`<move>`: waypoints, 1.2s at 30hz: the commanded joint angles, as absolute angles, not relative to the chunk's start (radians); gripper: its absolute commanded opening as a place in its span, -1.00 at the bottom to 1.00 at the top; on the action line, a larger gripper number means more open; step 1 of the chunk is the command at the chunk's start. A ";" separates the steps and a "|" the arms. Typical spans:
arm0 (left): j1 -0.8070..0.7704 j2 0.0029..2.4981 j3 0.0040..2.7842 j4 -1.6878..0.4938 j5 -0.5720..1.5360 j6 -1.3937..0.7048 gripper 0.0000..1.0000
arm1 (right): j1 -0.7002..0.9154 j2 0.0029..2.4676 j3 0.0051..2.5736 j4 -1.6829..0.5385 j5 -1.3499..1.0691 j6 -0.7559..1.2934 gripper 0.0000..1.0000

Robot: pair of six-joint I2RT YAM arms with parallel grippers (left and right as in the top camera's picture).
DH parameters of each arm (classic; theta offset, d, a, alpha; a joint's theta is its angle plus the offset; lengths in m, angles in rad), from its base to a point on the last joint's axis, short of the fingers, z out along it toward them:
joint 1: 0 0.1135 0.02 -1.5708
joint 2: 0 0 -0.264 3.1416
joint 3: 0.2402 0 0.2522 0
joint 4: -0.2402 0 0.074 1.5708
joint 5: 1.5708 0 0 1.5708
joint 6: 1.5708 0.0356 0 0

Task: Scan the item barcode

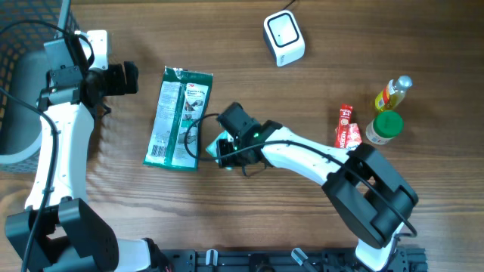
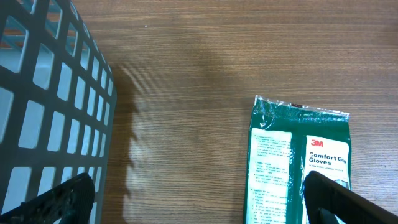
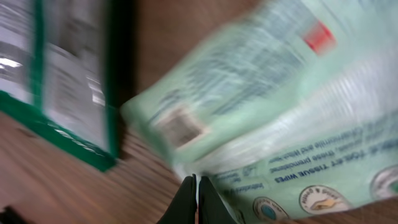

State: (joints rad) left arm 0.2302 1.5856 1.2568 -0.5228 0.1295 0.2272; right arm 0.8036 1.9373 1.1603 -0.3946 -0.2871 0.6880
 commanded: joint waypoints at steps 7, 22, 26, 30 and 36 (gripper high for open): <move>0.233 1.573 1.270 -0.521 0.141 0.239 1.00 | 0.797 1.866 1.207 -0.337 -0.102 0.657 -0.91; 0.233 1.573 1.270 -0.521 0.141 0.239 1.00 | 0.792 1.844 1.224 -0.301 -0.170 0.632 -0.62; 0.233 1.573 1.270 -0.521 0.141 0.240 1.00 | 0.741 1.719 1.224 -0.378 -0.053 0.520 -0.52; 0.233 1.573 1.270 -0.521 0.141 0.239 1.00 | 0.667 1.709 1.217 -0.457 -0.001 0.523 -0.52; 0.233 1.573 1.270 -0.521 0.141 0.239 0.99 | 0.636 1.772 1.180 -0.424 -0.056 0.524 -0.53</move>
State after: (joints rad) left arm 0.2306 1.5856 1.2568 -0.5228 0.1295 0.2272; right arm 0.6312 1.7172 1.1988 -0.4297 -0.0402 0.5430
